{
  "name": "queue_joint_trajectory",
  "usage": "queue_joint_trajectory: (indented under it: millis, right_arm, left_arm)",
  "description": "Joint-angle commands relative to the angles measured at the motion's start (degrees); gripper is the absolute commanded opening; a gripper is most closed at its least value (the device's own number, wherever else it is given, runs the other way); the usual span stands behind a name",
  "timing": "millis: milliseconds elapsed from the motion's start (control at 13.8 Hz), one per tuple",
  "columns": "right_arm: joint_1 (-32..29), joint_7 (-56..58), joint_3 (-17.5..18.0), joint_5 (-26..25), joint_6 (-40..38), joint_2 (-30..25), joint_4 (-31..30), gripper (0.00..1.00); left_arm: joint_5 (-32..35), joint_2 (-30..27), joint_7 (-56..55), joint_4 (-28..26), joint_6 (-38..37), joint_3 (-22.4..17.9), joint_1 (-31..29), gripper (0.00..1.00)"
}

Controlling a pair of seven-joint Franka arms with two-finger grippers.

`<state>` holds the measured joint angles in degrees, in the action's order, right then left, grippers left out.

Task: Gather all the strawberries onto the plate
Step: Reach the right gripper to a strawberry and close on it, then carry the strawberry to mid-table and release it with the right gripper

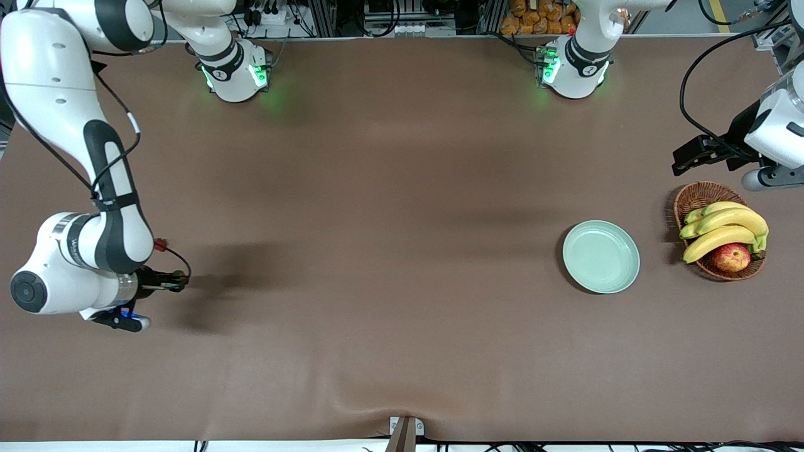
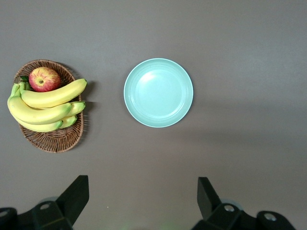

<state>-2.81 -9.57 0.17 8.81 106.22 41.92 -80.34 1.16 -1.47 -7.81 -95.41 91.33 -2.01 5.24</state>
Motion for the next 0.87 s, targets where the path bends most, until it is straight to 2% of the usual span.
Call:
queue_joint_trajectory:
  millis: [0, 291, 581, 799]
  right_arm:
    - [3.32, -7.45, 1.06, 5.4, -1.1, -0.08, 1.32, 0.0]
    - [10.35, -21.6, 1.42, 11.3, 0.74, 0.53, 3.69, 0.0]
    - [20.01, -37.95, 1.59, 12.89, 10.3, 0.71, 3.87, 0.0]
    - [27.74, -44.19, 1.42, 22.0, 18.11, 1.41, 3.78, 0.0]
  left_arm:
    - [1.48, -0.55, -0.54, -0.13, 0.51, 0.25, 0.21, 1.0]
    - [1.48, -0.73, -0.62, -0.3, 0.51, 0.25, 0.21, 1.0]
    - [1.48, -0.91, -0.62, -0.3, 0.42, 0.51, 0.04, 1.0]
    - [1.48, -1.08, 0.08, -1.0, 0.51, 0.51, -0.05, 1.0]
